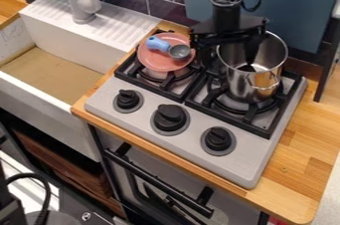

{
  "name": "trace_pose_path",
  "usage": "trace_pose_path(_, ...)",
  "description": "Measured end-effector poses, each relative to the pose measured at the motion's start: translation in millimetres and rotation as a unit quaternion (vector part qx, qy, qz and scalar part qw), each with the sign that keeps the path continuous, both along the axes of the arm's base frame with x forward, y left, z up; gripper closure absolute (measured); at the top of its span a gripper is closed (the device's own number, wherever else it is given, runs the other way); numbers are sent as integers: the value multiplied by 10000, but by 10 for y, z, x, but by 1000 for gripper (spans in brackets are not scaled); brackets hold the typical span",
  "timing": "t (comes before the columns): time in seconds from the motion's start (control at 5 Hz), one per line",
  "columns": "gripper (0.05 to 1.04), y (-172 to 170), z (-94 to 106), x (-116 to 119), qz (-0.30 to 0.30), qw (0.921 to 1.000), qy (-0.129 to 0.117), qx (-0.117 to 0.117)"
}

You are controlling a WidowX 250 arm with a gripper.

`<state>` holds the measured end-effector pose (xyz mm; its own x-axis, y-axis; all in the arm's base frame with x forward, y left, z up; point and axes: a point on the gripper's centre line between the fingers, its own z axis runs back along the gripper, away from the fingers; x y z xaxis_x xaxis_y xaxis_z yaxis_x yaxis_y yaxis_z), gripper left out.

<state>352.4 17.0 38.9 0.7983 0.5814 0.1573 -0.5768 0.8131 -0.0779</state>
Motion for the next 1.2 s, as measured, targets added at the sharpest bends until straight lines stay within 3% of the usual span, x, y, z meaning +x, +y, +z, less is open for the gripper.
trace_pose_path(0.2,376,29,-76,74,-79,9997,182,-110)
trace_pose_path(0.4,672,53,-86,104,-129,9997,184,-82)
trace_pose_path(0.6,900,65,-92,97,-62,9997,207,-70)
trace_pose_path(0.8,1017,85,-122,47,-64,9998,149,-125)
trace_pose_path(1.2,1029,152,-116,-169,-217,9987,331,-306)
